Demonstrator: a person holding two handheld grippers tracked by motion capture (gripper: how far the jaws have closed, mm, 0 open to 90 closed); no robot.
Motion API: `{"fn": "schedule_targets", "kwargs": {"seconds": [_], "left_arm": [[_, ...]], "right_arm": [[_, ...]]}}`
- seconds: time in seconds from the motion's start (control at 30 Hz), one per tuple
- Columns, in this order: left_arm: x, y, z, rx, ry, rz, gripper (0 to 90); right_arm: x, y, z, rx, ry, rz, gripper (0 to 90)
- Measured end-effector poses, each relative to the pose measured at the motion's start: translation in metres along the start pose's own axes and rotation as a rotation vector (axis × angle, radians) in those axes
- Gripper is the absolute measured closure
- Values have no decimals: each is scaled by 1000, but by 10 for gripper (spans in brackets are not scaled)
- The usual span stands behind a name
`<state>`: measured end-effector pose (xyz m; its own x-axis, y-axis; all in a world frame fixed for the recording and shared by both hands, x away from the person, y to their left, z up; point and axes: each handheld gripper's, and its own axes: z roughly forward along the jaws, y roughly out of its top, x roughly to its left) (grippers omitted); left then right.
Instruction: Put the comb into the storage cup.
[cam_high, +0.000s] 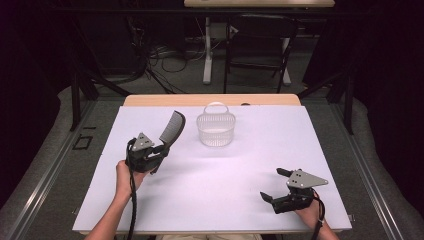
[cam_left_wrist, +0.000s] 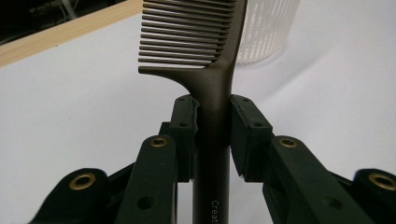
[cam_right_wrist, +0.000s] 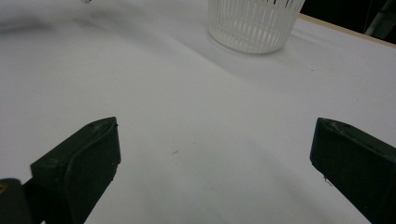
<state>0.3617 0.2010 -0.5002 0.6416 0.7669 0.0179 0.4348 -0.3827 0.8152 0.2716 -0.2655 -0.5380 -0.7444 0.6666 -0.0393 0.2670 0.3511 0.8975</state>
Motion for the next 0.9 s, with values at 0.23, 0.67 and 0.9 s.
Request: {"fn": "schedule_targets", "kwargs": {"seconds": [0.23, 0.67, 0.9], "left_arm": [[1, 0, -3, -41, 21, 2, 721], [-3, 7, 2, -91, 39, -5, 721], [-2, 9, 3, -108, 55, -7, 721]], "right_arm": [[-1, 0, 3, 3, -3, 3, 19], [-1, 0, 0, 4, -8, 4, 20], [0, 0, 1, 8, -6, 0, 20]]}}
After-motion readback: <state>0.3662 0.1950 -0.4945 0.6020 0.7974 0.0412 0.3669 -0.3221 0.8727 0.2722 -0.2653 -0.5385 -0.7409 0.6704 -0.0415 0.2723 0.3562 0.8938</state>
